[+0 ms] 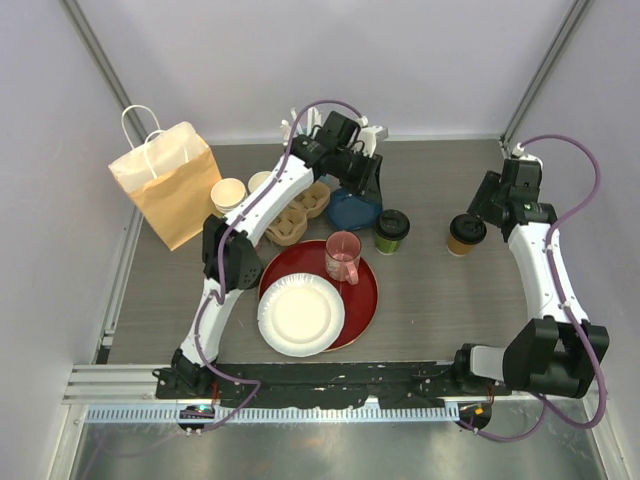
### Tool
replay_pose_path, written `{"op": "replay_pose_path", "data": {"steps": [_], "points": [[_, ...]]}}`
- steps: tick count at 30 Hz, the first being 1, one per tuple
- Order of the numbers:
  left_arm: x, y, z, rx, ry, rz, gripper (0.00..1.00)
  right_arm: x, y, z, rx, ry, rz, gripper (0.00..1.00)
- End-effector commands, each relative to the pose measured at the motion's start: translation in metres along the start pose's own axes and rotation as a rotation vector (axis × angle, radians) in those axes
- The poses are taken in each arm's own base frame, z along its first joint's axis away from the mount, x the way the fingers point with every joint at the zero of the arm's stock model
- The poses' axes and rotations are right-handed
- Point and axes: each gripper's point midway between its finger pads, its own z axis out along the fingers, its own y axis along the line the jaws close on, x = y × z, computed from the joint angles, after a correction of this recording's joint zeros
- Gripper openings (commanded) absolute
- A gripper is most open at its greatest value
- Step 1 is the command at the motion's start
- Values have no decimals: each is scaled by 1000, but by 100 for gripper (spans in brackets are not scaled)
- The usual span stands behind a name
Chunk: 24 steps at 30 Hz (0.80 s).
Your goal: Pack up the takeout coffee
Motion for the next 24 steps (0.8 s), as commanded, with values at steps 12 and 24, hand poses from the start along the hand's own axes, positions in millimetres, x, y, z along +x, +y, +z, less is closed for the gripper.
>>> {"op": "replay_pose_path", "data": {"steps": [12,24], "points": [[-7,-27,-20,64,-33,39,35,15,-30,48,95,71,13,55],[-9,-45,-11,92,-26,60,34,31,-27,58,66,110,18,49]]}}
